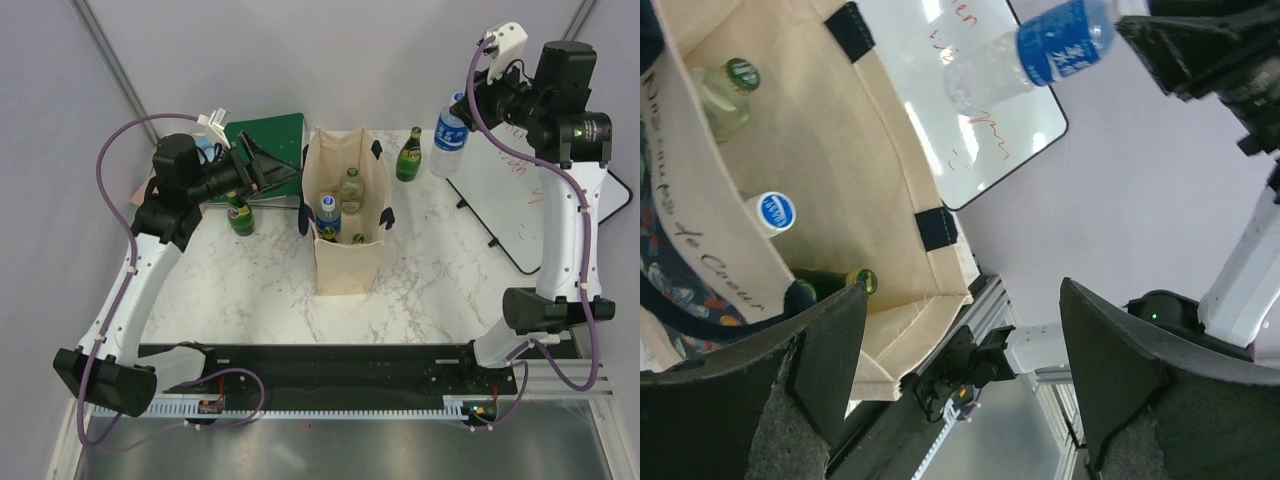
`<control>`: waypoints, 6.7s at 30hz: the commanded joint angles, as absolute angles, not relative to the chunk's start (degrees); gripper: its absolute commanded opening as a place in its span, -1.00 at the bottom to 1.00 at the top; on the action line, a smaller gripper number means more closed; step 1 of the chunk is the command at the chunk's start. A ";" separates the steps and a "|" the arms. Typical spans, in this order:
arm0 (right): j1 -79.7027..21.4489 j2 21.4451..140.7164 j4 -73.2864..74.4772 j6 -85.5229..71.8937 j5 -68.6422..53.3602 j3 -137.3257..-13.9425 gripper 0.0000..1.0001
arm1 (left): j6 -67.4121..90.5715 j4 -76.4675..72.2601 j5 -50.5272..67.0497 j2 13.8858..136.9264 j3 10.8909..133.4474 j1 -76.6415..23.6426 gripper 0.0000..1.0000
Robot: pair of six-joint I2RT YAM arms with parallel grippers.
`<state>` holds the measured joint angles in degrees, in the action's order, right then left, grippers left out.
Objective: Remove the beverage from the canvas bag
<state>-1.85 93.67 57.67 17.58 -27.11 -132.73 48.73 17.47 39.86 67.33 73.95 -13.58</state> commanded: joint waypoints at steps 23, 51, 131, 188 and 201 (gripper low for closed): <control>4.75 90.00 16.46 16.18 -27.16 -87.99 -1.00 | 31.99 23.99 26.29 74.09 83.67 -25.49 0.66; 4.83 90.97 11.33 18.37 -24.34 -82.27 0.80 | 13.01 41.56 -2.19 89.64 101.86 -41.22 0.44; 4.83 76.38 21.01 12.13 -33.66 -77.52 0.89 | 2.37 50.98 -23.29 84.30 126.30 -43.77 -0.95; -2.02 78.22 30.49 16.43 -39.46 -80.24 0.89 | 1.41 10.90 -8.70 81.12 74.44 -25.31 -0.95; -10.72 85.07 43.67 25.22 -41.04 -95.70 0.89 | 2.28 12.39 -11.34 81.74 72.77 -25.22 0.12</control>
